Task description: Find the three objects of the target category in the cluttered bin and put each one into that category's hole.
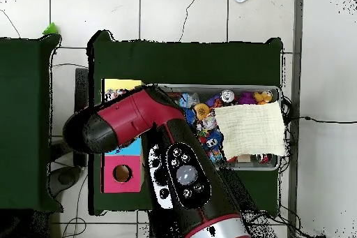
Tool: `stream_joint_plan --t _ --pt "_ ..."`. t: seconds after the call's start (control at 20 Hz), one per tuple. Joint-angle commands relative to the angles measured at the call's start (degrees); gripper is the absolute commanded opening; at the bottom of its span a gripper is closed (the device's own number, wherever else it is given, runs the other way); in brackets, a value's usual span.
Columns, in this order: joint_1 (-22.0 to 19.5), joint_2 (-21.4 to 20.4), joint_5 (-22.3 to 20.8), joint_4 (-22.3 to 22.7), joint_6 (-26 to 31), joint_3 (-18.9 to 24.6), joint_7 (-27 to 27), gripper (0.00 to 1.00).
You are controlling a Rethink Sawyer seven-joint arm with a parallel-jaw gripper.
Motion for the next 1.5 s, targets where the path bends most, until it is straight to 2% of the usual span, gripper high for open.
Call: stream_joint_plan --t 0.05,0.45,0.7,1.05,1.5 --pt "-0.8 0.3 -0.3 -0.7 5.4 1.0 -2.9 0.00" --pt "0.9 1.4 0.1 -2.9 4.6 1.1 -0.9 0.00" --pt "1.8 2.5 -0.4 -5.3 4.1 1.1 -0.9 0.00" --pt "2.2 2.7 -1.7 -5.0 2.7 0.6 -1.6 0.00" --pt "2.1 4.2 -1.7 -7.6 3.8 1.2 -3.3 0.00"
